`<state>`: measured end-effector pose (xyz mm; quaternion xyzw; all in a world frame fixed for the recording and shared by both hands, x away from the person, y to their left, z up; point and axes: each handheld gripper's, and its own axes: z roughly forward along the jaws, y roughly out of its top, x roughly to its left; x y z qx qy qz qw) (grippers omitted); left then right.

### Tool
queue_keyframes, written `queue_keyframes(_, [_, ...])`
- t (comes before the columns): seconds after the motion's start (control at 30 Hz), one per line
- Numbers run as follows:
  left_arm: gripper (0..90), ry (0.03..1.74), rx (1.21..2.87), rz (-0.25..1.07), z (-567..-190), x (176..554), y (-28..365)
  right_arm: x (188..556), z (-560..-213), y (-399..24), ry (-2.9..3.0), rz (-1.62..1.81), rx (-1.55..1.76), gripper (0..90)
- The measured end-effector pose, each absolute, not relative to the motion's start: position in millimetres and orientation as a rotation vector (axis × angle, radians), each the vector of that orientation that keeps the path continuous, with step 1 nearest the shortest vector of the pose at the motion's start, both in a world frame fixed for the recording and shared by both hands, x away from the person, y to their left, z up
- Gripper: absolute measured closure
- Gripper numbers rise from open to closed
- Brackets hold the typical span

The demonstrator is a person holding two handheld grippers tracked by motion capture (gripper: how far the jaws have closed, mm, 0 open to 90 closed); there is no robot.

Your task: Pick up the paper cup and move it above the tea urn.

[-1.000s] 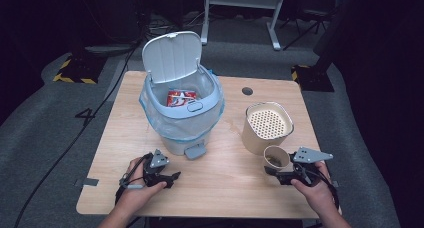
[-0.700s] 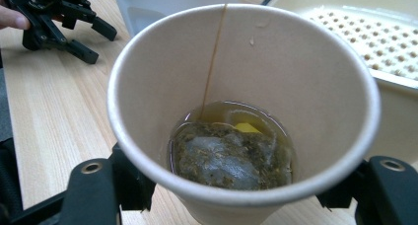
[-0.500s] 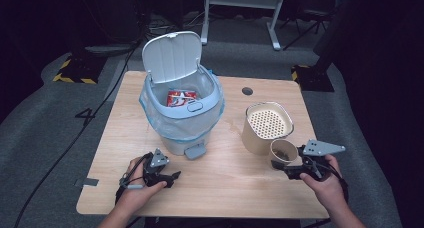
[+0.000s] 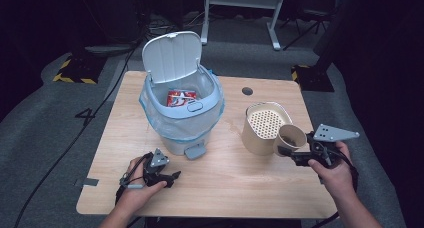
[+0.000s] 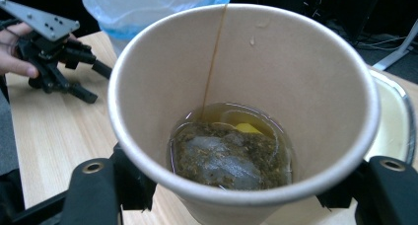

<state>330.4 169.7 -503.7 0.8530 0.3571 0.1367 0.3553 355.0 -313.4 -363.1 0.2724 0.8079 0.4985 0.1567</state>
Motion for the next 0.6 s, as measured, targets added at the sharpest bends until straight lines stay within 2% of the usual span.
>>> queue_keyframes(0.6, [25.9, 0.923, 2.204, 0.353, -503.7, 330.3, 169.7, 403.3, -331.0, -317.3, 2.356, 1.367, 0.73, 33.5])
